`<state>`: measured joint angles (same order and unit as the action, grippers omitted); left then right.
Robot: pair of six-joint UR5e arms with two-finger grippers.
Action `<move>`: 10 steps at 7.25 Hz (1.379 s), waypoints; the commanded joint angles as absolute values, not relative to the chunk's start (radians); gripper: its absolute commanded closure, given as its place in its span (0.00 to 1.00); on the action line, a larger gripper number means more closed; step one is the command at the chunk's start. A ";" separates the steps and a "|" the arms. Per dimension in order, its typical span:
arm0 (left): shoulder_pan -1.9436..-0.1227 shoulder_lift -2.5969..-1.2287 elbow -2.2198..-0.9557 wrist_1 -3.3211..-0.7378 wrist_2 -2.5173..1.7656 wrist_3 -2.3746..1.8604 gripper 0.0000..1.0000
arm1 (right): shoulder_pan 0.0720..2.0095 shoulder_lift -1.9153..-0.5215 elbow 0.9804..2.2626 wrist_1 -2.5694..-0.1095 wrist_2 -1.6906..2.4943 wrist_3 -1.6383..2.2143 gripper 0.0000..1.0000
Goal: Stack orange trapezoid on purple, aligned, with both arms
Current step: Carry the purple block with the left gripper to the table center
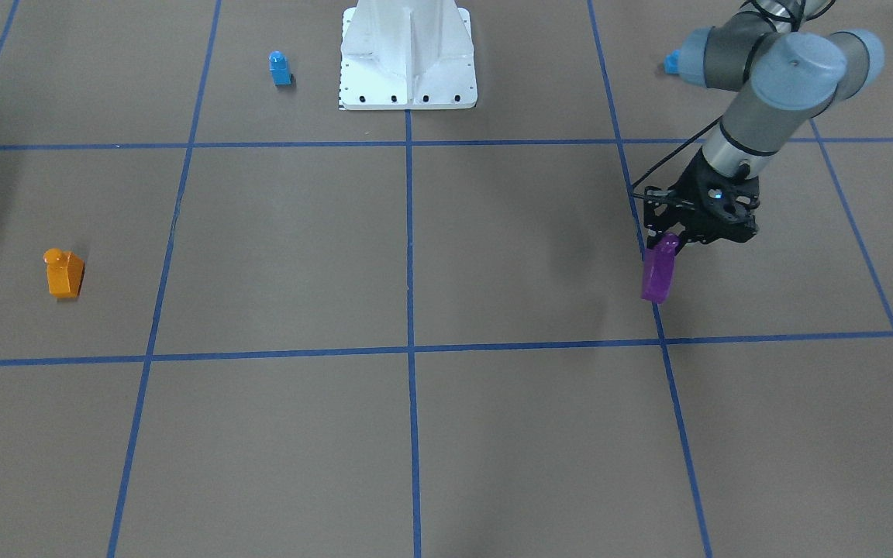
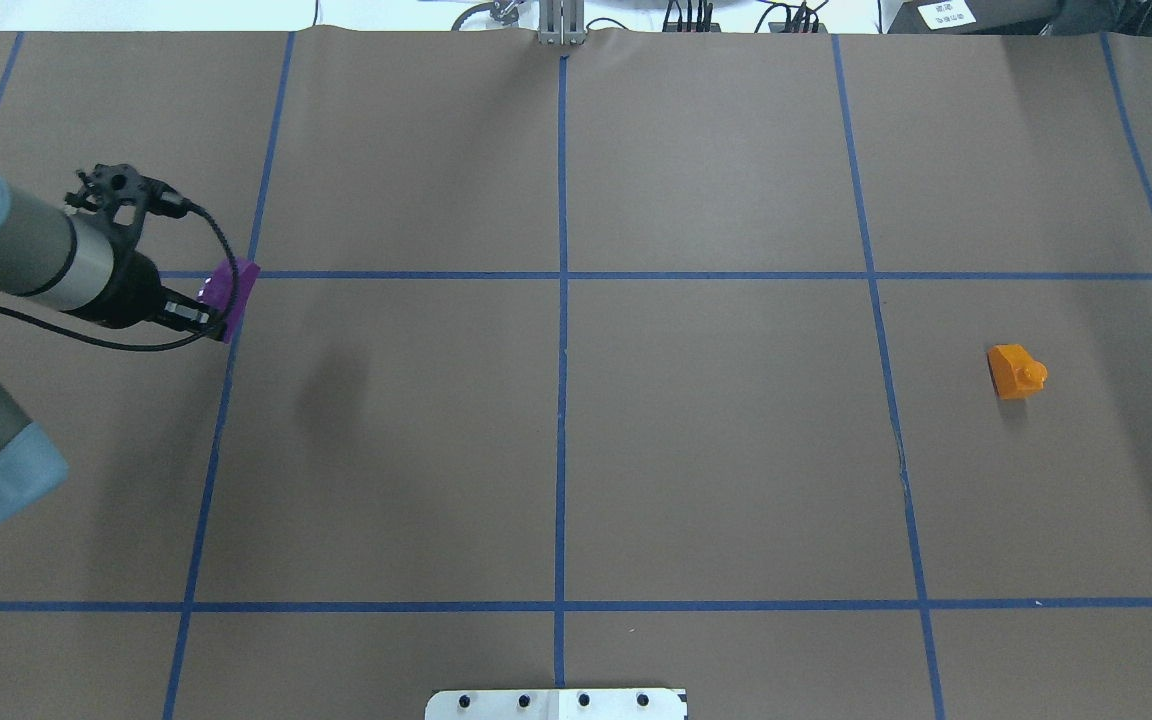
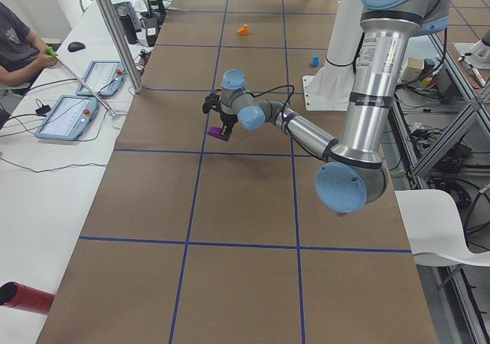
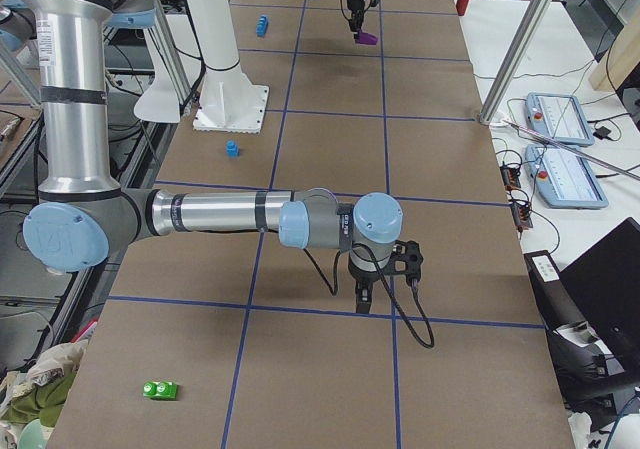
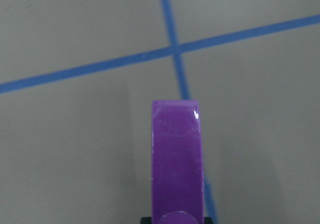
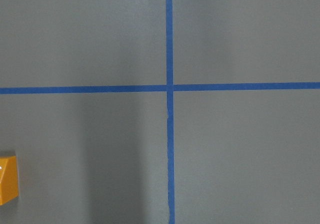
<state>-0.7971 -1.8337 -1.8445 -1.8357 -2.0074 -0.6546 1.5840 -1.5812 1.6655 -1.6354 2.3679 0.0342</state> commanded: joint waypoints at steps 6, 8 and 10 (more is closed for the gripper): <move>-0.589 -2.564 -1.297 -1.628 -1.881 -0.574 1.00 | 1.572 -1.559 1.660 -1.611 2.393 0.032 0.00; -0.578 -2.586 -1.188 -1.715 -1.879 -0.577 1.00 | 1.565 -1.563 1.648 -1.582 2.401 0.037 0.00; -0.571 -2.586 -1.163 -1.715 -1.865 -0.569 1.00 | 1.565 -1.562 1.649 -1.582 2.428 0.037 0.00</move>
